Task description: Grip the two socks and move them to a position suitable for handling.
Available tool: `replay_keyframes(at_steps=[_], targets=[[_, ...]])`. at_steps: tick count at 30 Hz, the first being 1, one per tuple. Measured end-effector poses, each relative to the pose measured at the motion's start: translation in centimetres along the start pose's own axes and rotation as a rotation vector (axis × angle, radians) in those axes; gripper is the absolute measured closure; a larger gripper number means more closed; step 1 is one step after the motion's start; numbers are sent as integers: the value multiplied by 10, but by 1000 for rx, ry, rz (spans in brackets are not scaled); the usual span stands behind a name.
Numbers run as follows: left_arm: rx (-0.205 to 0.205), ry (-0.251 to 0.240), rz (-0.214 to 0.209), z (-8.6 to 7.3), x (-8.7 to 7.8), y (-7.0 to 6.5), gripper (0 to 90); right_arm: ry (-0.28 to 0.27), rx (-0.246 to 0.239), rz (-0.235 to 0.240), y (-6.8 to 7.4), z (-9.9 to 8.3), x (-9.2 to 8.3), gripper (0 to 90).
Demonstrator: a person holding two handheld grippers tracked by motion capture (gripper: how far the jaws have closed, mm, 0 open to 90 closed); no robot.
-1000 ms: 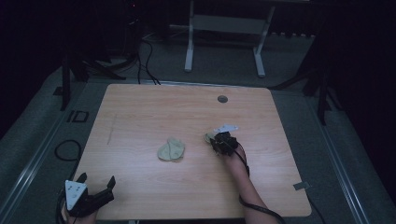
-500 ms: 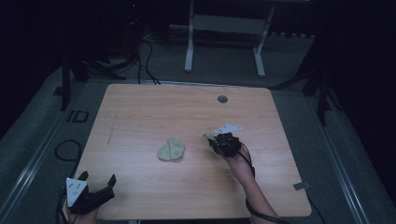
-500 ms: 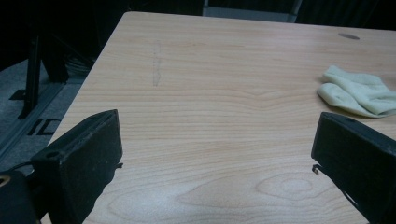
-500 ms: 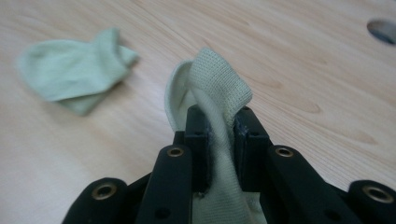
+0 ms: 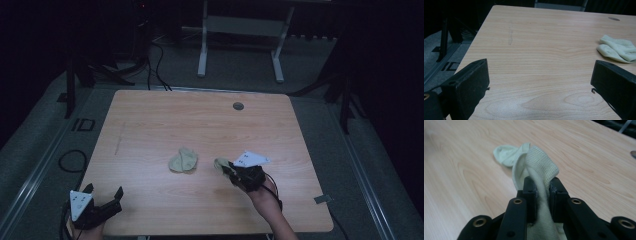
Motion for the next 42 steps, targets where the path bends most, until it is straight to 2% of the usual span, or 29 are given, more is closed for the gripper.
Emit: replay_keyframes(at_steps=[2, 5, 7, 8, 10, 12, 13, 14, 16, 19, 21, 23, 25, 28, 31, 34, 36, 38, 42], targets=[[0, 1, 1, 0, 0, 0, 20, -11, 6, 13, 6, -4, -4, 782], [-1, 2, 4, 0, -1, 0, 20, -3, -8, 4, 15, -13, -10, 782], [-1, 3, 4, 0, 0, 0, 20, 3, -23, 22, 24, -19, -11, 781], [1, 3, 3, 0, 0, 0, 20, 9, -40, 47, 33, -26, -10, 781], [-3, -1, 7, 1, -1, 1, 20, 14, -47, 38, 35, -29, -9, 781], [-6, -2, 4, 1, -2, 1, 20, 51, -72, 1, 39, -43, -6, 781], [-7, -2, 2, 1, -1, 0, 20, 51, -72, 1, 39, -43, -6, 781], [-7, 0, -1, 1, -1, 0, 20, 49, -38, 13, 40, -46, -4, 781], [-5, 1, -9, 1, 0, -2, 20, 70, -34, 21, 44, -55, 2, 780], [-4, 6, -2, 2, 1, -3, 20, 84, 1, 22, 48, -63, 10, 781], [-12, 11, -3, 2, 1, -4, 20, 91, 0, 17, 52, -67, 17, 780], [-12, 7, -2, 3, 1, -4, 20, 110, -3, 43, 57, -71, 24, 779], [-10, 5, -6, 3, 1, -4, 20, 117, 4, 90, 64, -75, 30, 777], [-10, 2, 8, 3, 0, -3, 20, 150, -18, 103, 69, -82, 38, 770], [-8, 0, 0, 3, -1, -3, 20, 136, -7, 105, 72, -82, 43, 768], [1, 8, -14, 1, -1, -6, 20, 136, -19, 110, 72, -80, 47, 757], [2, 8, -25, 1, -3, -8, 20, 129, 19, 130, 70, -79, 48, 748], [6, 1, -39, 2, -5, -12, 20, 128, 20, 127, 71, -79, 49, 715], [27, 14, -100, 2, -9, -28, 20, 140, -6, 131, 74, -79, 49, 655]])
Point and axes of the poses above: each handheld gripper's, and its own axes: x roughly forward along the jaws, z roughly out of its top, y roughly to its left, the point moved 9 cm from there along x, roughly forward along the jaws, and after that the axes turned 12 degrees about z, right-handed, at the moved point
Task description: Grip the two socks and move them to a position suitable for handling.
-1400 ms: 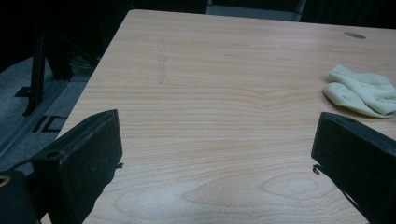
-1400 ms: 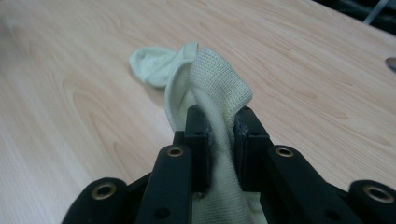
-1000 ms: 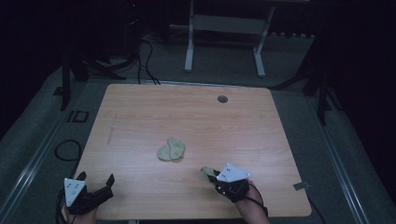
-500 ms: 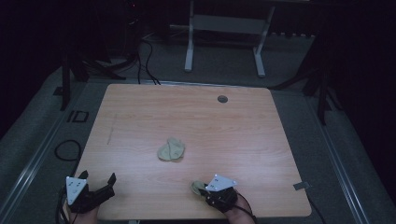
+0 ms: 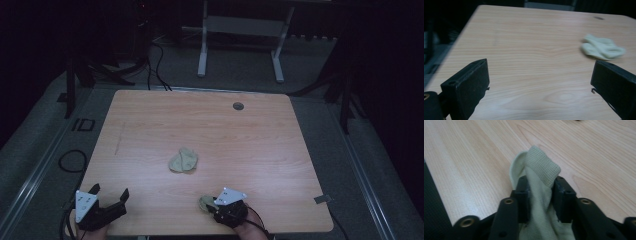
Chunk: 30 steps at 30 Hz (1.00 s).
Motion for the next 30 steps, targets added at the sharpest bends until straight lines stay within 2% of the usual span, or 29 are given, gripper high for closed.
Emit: replay_keyframes(at_steps=[4, 6, 9, 10, 11, 13, 15, 16, 17, 18, 19, 20, 23, 24, 26, 27, 30], targets=[[36, 18, -84, 1, -4, -30, 20, 24, -11, 7, 2, 1, 0, 518], [56, 21, -145, 3, -9, -49, 20, 37, -20, 40, 6, 4, -4, 478], [112, 20, -228, 10, -17, -78, 20, -30, -19, 64, 4, 22, -27, 423], [121, 18, -257, 13, -20, -87, 20, -50, -27, 67, 3, 28, -35, 423], [134, 41, -302, 14, -22, -100, 20, -67, -42, 52, 1, 33, -43, 433], [166, 95, -351, 12, -24, -116, 20, -79, -66, 62, -2, 41, -53, 456], [202, 134, -430, 11, -26, -135, 20, -72, -97, 52, -5, 46, -57, 497], [210, 142, -476, 11, -27, -147, 31, -61, -111, 65, -5, 46, -57, 508], [216, 148, -507, 11, -27, -153, 85, -51, -121, 78, -4, 47, -56, 537], [216, 148, -507, 11, -27, -153, 112, -51, -121, 78, -4, 47, -56, 537], [253, 178, -557, 8, -24, -169, 112, -44, -125, 89, -3, 47, -55, 540], [268, 195, -576, 5, -21, -175, 131, -15, -153, 124, 1, 45, -49, 554], [270, 269, -642, -4, -13, -188, 187, 20, -176, 166, 5, 41, -37, 577], [275, 282, -667, -6, -11, -191, 280, 33, -181, 180, 6, 39, -34, 579], [300, 318, -688, -13, -5, -196, 353, 57, -195, 189, 4, 36, -27, 605], [300, 341, -706, -16, -1, -198, 398, 73, -202, 191, 4, 34, -24, 606], [295, 392, -713, -22, 8, -201, 476, 127, -198, 200, -1, 27, -14, 636]])
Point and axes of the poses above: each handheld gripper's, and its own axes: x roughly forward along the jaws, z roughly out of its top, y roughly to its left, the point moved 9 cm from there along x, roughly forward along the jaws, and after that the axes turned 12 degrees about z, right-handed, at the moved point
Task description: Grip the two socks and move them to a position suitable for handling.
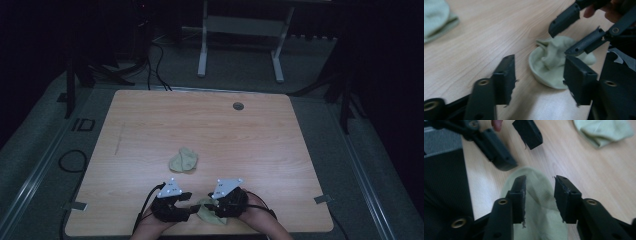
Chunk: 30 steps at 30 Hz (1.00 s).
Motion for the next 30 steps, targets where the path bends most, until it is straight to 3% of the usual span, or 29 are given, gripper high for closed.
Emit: replay_keyframes(at_steps=[7, 14, 18, 22, 27, 30], targets=[[19, 73, -35, -6, 16, 0, 628, 58, 24, 14, -11, -14, 13, 712], [36, 84, -44, -9, 19, -6, 827, 37, 11, 13, -9, -16, 15, 842], [15, 85, -25, -9, 17, -5, 883, 34, 5, -22, -9, -15, 13, 871], [14, 74, -12, -9, 13, -3, 886, -5, 14, -67, -11, -9, 0, 873], [-3, 53, 4, -4, 4, 2, 887, -76, 27, -130, -15, 1, -27, 873], [-12, 22, 23, 1, -4, 3, 888, -133, 60, -176, -16, 3, -47, 873]])
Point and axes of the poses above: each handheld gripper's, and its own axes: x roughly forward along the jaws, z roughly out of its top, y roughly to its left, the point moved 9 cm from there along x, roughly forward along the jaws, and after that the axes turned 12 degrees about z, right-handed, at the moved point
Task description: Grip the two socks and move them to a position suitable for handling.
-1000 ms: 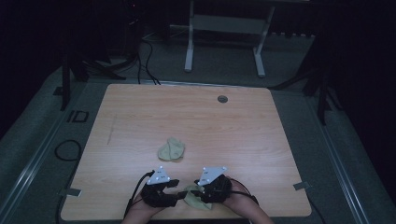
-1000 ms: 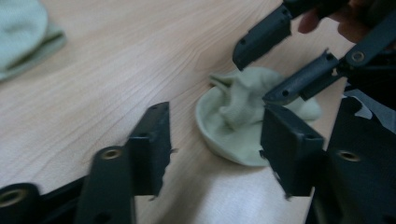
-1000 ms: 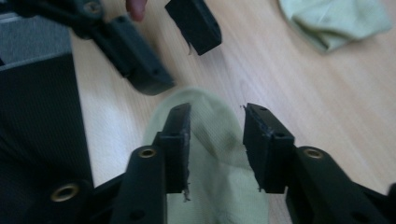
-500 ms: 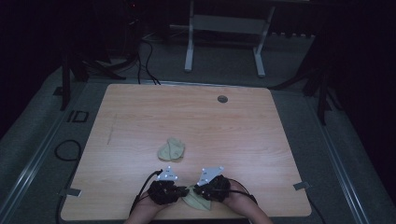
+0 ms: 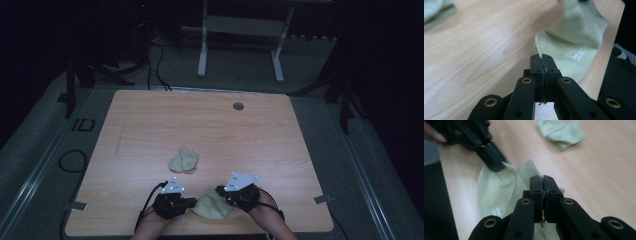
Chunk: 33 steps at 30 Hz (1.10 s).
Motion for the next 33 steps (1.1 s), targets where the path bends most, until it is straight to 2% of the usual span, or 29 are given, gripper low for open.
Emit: replay_keyframes(at_steps=[5, 9, 12, 14, 16, 21, 23, 25, 29, 30, 31, 33], targets=[[-14, -44, 35, 8, -14, 6, 888, -46, 60, -54, -9, -3, -23, 872], [-27, -48, 70, 5, -17, 12, 888, -70, 114, -91, -18, -11, -33, 872], [-45, -48, 68, 1, -18, 13, 888, -85, 166, -96, -21, -21, -36, 871], [-41, -41, 74, -2, -17, 13, 888, -86, 197, -77, -19, -28, -34, 870], [-38, -25, 77, -6, -15, 14, 888, -78, 215, -82, -18, -35, -30, 869], [-55, 9, 89, -16, -5, 21, 887, -29, 265, -63, -16, -56, -11, 875], [-67, 21, 86, -19, -2, 24, 886, -17, 283, -76, -20, -63, -6, 868], [-69, 28, 82, -21, 0, 26, 884, -16, 299, -70, -22, -66, -4, 848], [-82, 29, 79, -21, 1, 28, 880, -5, 300, -80, -26, -70, -3, 832], [-85, 28, 78, -21, 1, 29, 866, -11, 305, -79, -26, -70, -3, 826], [-90, 23, 78, -20, 1, 29, 773, -14, 304, -81, -27, -70, -4, 818], [-79, 15, 94, -19, 0, 30, 654, -16, 295, -88, -27, -68, -7, 796]])
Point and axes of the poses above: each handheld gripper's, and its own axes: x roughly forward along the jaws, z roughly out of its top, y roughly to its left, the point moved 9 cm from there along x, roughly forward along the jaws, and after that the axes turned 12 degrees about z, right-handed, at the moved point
